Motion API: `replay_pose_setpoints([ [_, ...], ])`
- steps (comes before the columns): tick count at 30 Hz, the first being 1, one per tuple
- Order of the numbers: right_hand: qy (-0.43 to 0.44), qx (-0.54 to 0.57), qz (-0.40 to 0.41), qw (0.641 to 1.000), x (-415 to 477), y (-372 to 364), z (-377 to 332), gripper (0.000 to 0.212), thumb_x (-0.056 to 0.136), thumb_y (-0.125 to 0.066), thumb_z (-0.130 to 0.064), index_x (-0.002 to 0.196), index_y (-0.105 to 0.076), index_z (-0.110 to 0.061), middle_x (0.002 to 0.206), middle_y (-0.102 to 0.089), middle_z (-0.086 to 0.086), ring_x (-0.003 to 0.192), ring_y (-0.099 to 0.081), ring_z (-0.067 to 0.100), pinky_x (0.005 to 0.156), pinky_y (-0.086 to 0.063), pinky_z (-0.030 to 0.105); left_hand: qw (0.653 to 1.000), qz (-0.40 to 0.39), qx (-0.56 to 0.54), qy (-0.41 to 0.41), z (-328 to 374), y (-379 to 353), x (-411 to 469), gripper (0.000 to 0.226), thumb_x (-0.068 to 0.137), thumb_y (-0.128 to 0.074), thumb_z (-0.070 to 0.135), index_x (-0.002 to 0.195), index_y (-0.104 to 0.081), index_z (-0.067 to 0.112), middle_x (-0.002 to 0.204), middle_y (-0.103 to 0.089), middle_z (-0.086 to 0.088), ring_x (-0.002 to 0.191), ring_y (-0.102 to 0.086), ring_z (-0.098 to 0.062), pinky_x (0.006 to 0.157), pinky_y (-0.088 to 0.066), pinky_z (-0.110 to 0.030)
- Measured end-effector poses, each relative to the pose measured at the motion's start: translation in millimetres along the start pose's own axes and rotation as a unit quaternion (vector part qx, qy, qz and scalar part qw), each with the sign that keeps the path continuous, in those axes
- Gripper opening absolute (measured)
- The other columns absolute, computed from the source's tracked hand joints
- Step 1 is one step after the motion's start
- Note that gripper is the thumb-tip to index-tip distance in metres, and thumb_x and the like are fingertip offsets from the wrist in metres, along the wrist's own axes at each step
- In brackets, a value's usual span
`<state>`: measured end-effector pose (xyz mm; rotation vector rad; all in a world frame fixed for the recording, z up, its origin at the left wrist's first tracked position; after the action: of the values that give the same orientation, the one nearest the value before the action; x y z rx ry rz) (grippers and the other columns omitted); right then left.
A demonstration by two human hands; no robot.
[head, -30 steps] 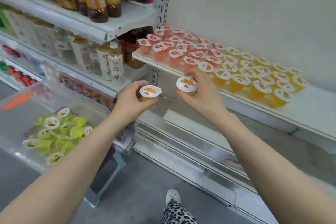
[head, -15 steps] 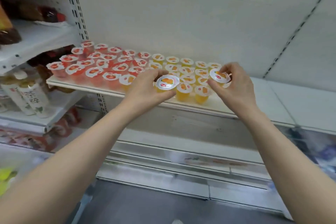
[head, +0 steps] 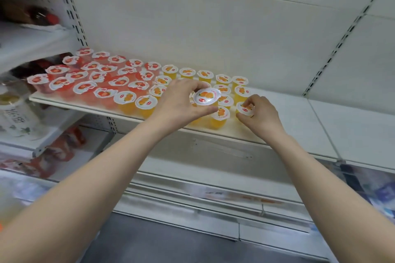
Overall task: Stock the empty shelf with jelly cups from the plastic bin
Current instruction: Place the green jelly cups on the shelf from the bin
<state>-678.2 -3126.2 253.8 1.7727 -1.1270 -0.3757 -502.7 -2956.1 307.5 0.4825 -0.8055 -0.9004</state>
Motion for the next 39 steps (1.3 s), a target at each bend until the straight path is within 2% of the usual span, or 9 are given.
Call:
replay_pose_setpoints([
  [5,0.021,0.001,0.011,1.000,12.8,-5.1,3.4,0.028,0.083,-0.070,-0.033,0.104,-0.056,-0.022,0.111,-0.047,-0.001,0.090,-0.047,0.014,0.079,-0.033,0.025,1.000,-0.001,0.023,0.002,-2.5,-6.8,3.5,0.060,0.068,-0.077,0.059,0.118,-0.065,0.029,0.119,-0.061,0.009,0.115,-0.049,-0.013,0.100,-0.039,-0.031],
  [9,0.039,-0.002,0.014,0.999,16.1,-6.0,6.6,0.029,0.084,-0.071,-0.031,0.106,-0.057,-0.020,0.118,-0.047,0.001,0.092,-0.051,0.016,0.079,-0.033,0.023,0.999,-0.002,0.033,-0.018,4.9,-13.5,5.1,0.057,0.068,-0.078,0.057,0.116,-0.066,0.029,0.110,-0.054,0.012,0.114,-0.047,-0.015,0.099,-0.036,-0.031],
  [13,0.091,-0.043,-0.009,0.995,14.0,-0.1,10.7,0.035,0.082,-0.067,-0.027,0.115,-0.059,-0.019,0.124,-0.050,0.002,0.112,-0.052,0.023,0.089,-0.042,0.030,0.997,-0.028,0.053,-0.055,19.3,-27.9,9.2,0.055,0.069,-0.078,0.057,0.116,-0.066,0.031,0.109,-0.057,0.010,0.111,-0.046,-0.014,0.092,-0.031,-0.023],
  [15,0.108,-0.051,-0.010,0.993,12.9,10.0,13.7,0.038,0.085,-0.060,-0.028,0.122,-0.059,-0.020,0.128,-0.050,0.001,0.118,-0.048,0.024,0.097,-0.039,0.033,0.994,-0.038,0.063,-0.079,29.0,-36.4,12.2,0.055,0.070,-0.077,0.057,0.115,-0.066,0.029,0.108,-0.060,0.008,0.109,-0.047,-0.015,0.090,-0.030,-0.023],
  [22,0.120,-0.102,0.048,0.986,31.2,42.1,31.3,0.039,0.097,-0.053,-0.034,0.131,-0.056,-0.014,0.136,-0.050,0.010,0.121,-0.047,0.033,0.102,-0.038,0.041,0.980,-0.078,0.147,-0.114,48.7,-77.1,25.9,0.060,0.068,-0.056,0.059,0.117,-0.065,0.027,0.108,-0.067,0.004,0.111,-0.052,-0.022,0.103,-0.031,-0.036],
  [26,0.133,-0.124,0.047,0.982,40.4,43.0,35.4,0.041,0.098,-0.051,-0.036,0.132,-0.055,-0.013,0.136,-0.050,0.012,0.121,-0.048,0.035,0.101,-0.040,0.045,0.970,-0.102,0.190,-0.112,41.9,-98.7,30.0,0.059,0.073,-0.063,0.057,0.123,-0.060,0.027,0.114,-0.065,0.003,0.124,-0.044,-0.023,0.119,-0.014,-0.046],
  [28,0.144,-0.126,0.052,0.980,43.0,42.0,35.6,0.041,0.098,-0.051,-0.036,0.132,-0.056,-0.013,0.135,-0.051,0.012,0.119,-0.049,0.035,0.100,-0.041,0.045,0.973,-0.099,0.179,-0.111,38.6,-104.9,30.1,0.057,0.073,-0.065,0.055,0.120,-0.057,0.026,0.110,-0.065,0.005,0.126,-0.043,-0.020,0.120,-0.008,-0.046],
  [33,0.158,-0.124,0.060,0.978,50.1,39.9,37.8,0.042,0.098,-0.049,-0.037,0.132,-0.055,-0.013,0.134,-0.052,0.012,0.119,-0.050,0.034,0.098,-0.040,0.045,0.967,-0.099,0.200,-0.121,31.8,-114.7,30.9,0.044,0.074,-0.065,0.054,0.107,-0.058,0.027,0.106,-0.065,0.006,0.126,-0.042,-0.021,0.120,-0.008,-0.048],
  [39,0.173,-0.116,0.063,0.976,58.0,37.8,31.7,0.042,0.097,-0.050,-0.037,0.131,-0.056,-0.012,0.134,-0.052,0.013,0.119,-0.050,0.034,0.097,-0.040,0.045,0.962,-0.104,0.223,-0.119,31.7,-116.1,30.7,0.042,0.076,-0.063,0.059,0.106,-0.058,0.029,0.110,-0.066,0.007,0.129,-0.040,-0.021,0.120,-0.009,-0.049],
])
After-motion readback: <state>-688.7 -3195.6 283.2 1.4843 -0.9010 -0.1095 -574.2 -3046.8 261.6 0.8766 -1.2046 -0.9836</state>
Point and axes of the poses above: each hand's wrist, its own x-axis towards the middle knuckle, its own y-axis out of the back of the hand, z = x × y, the point moved 4 cm from there along x, towards the middle knuckle
